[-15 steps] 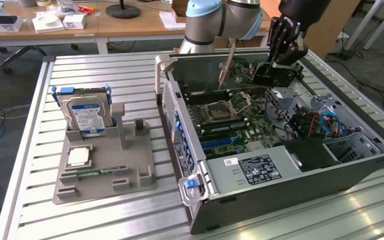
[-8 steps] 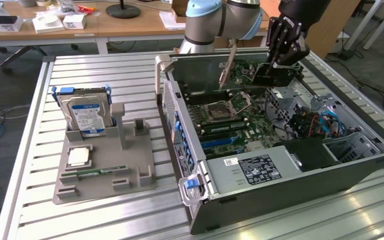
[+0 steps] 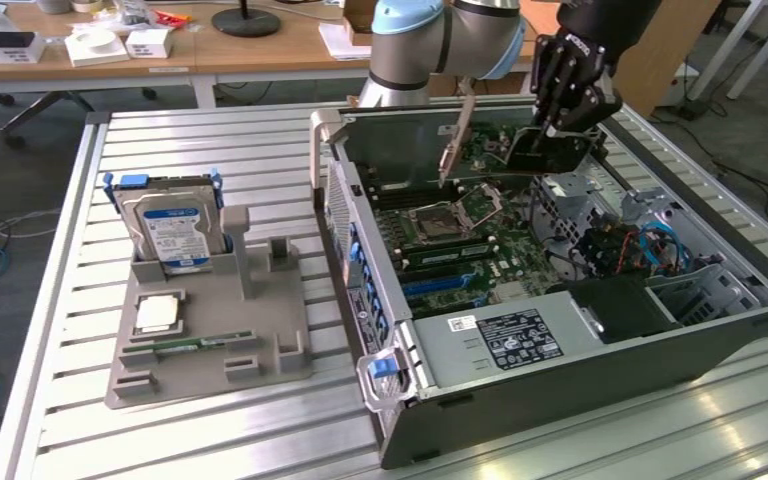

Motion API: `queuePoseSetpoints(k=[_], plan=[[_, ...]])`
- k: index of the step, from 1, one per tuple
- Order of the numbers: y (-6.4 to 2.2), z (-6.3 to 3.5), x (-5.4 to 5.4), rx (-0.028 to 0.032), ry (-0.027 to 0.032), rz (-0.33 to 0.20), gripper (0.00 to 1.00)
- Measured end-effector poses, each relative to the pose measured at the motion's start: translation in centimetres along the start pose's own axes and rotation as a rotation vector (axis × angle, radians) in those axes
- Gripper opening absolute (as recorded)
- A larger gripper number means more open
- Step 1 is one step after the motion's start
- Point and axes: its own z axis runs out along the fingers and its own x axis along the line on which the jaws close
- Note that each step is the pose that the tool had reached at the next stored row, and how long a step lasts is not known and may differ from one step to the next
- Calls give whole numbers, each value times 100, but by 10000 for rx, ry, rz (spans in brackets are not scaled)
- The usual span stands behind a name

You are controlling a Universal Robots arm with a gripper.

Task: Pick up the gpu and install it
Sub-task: 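Insert the gpu into the slot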

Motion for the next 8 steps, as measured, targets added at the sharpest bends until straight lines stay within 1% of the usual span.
queuePoseSetpoints(k=[4,8], plan=[[0,5,0,-3,9,-148,26],[0,10,0,-10,23,-433,26]])
